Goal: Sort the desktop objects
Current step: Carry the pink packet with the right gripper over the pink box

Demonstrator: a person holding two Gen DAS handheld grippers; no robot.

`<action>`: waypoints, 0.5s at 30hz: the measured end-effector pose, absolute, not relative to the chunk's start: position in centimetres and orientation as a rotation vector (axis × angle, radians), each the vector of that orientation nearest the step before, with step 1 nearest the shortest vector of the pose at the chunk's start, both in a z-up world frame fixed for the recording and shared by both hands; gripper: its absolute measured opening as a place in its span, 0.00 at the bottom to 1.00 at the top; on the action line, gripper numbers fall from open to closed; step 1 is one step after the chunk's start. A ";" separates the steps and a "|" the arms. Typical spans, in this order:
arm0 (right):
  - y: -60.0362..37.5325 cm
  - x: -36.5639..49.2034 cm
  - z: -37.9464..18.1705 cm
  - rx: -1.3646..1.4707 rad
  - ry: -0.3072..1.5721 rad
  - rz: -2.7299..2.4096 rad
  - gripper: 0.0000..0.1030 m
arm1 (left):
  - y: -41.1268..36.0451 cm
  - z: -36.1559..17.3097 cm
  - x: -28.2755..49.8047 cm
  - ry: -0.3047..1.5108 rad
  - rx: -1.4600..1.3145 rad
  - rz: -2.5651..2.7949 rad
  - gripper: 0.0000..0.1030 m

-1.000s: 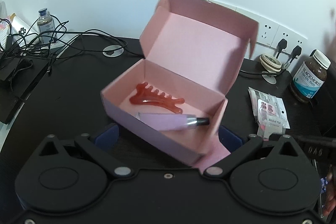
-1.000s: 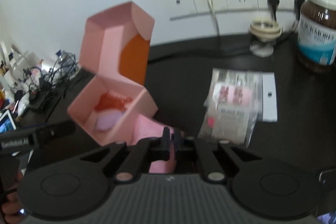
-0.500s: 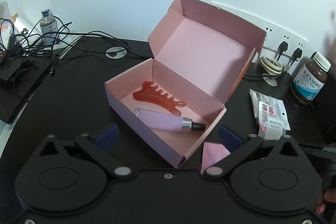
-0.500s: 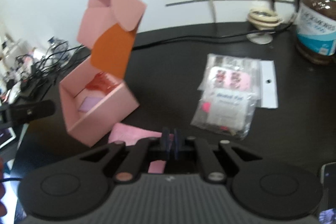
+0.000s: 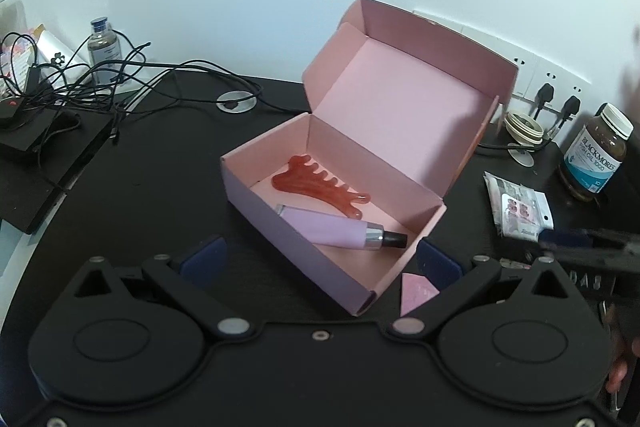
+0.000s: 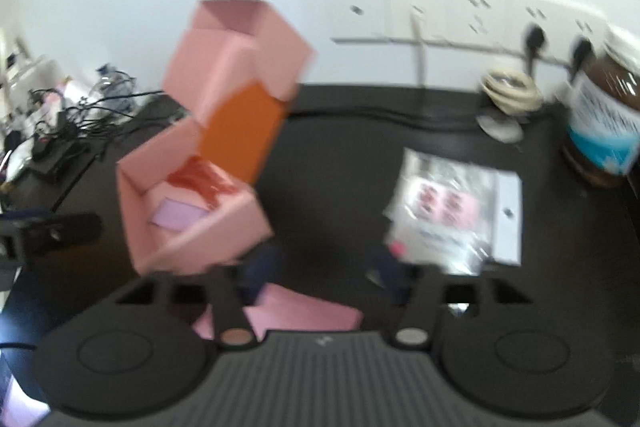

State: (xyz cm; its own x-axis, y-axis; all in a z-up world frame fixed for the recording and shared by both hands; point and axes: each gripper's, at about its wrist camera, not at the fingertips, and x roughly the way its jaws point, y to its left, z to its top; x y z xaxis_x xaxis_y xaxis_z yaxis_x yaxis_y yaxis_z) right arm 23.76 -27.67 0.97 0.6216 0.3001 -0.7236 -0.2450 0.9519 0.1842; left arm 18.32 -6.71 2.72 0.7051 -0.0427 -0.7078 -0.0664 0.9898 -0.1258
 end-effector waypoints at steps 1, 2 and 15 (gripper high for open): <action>-27.2 24.3 1.0 0.090 0.847 0.329 0.64 | -6.5 2.7 18.3 0.789 -0.147 0.019 1.00; -26.7 24.9 0.9 0.121 0.860 0.335 0.64 | -6.4 2.7 18.2 0.789 -0.146 0.024 1.00; -19.9 29.6 -2.9 0.110 1.099 0.353 0.60 | -2.9 2.4 18.3 0.790 -0.168 0.139 1.00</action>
